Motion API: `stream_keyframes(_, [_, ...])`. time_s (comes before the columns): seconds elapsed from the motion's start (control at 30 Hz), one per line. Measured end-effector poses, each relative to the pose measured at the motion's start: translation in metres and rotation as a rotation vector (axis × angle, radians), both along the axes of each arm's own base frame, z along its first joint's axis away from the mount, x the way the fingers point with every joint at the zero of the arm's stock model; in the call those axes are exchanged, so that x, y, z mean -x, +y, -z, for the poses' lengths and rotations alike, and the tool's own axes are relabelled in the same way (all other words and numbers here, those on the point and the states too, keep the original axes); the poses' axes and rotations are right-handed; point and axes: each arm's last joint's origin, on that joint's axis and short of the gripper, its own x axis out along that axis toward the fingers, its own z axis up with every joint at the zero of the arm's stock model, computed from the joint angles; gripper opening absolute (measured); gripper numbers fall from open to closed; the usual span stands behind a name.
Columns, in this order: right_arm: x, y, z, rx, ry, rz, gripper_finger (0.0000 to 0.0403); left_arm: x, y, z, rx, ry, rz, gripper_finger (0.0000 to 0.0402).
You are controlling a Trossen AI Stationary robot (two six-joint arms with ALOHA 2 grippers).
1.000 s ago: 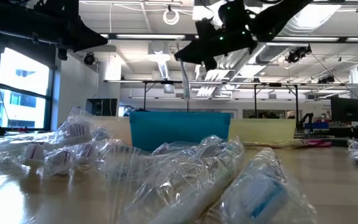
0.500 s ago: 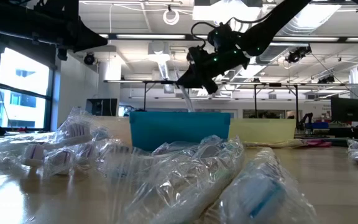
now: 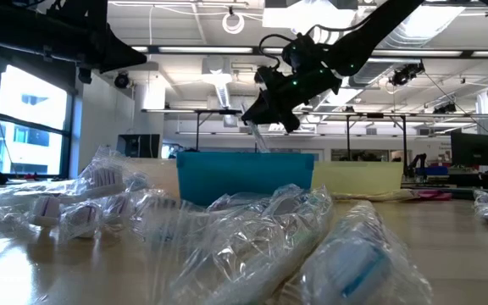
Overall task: Pick & Place Toothbrushes
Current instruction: Put the green toothbrush into the top blue bin
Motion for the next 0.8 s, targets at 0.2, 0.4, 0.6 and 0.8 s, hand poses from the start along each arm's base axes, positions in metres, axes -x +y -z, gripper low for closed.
stream_keyframes(0.2, [0.001,0.001,0.004,-0.015,0.043,0.022,0.0045,0.0,0.0,0.001,0.0,0.007,0.0,0.0])
stream_keyframes(0.4, [0.0,0.004,0.01,-0.027,0.087,0.038,0.0045,0.0,0.0,0.001,0.0,0.016,0.0,0.0])
stream_keyframes(0.6, [0.0,0.006,0.011,-0.031,0.108,0.046,0.0045,0.0,0.0,0.002,0.001,0.025,0.0,0.0])
stream_keyframes(0.8, [0.0,0.007,0.013,-0.058,0.121,0.061,0.0045,0.0,0.0,0.002,0.014,0.016,0.001,0.0])
